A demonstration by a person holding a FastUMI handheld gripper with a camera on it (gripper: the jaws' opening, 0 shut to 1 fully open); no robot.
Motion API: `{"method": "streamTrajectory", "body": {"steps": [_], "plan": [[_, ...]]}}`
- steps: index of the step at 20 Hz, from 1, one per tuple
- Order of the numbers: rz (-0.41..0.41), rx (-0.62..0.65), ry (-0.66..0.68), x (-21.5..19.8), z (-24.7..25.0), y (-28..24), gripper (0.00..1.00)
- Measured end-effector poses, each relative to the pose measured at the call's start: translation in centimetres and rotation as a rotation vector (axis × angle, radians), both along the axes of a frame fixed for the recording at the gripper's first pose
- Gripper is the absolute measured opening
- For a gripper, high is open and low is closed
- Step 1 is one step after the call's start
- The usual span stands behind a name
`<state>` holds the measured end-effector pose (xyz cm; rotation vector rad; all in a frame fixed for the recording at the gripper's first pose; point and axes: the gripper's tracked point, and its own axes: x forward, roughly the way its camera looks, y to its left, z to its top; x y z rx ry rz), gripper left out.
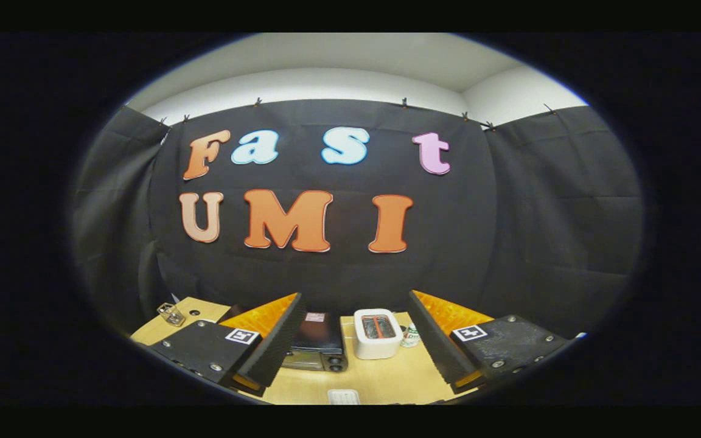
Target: Open the toaster oven, put the food inside, and close the toaster oven door.
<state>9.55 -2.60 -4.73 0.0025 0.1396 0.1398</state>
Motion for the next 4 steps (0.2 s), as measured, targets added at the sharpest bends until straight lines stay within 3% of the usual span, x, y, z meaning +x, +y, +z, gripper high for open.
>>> {"method": "streamTrajectory", "body": {"steps": [4], "plan": [[0.004,0.042,-0.003,0.0,0.0,-3.0,1.00]]}}
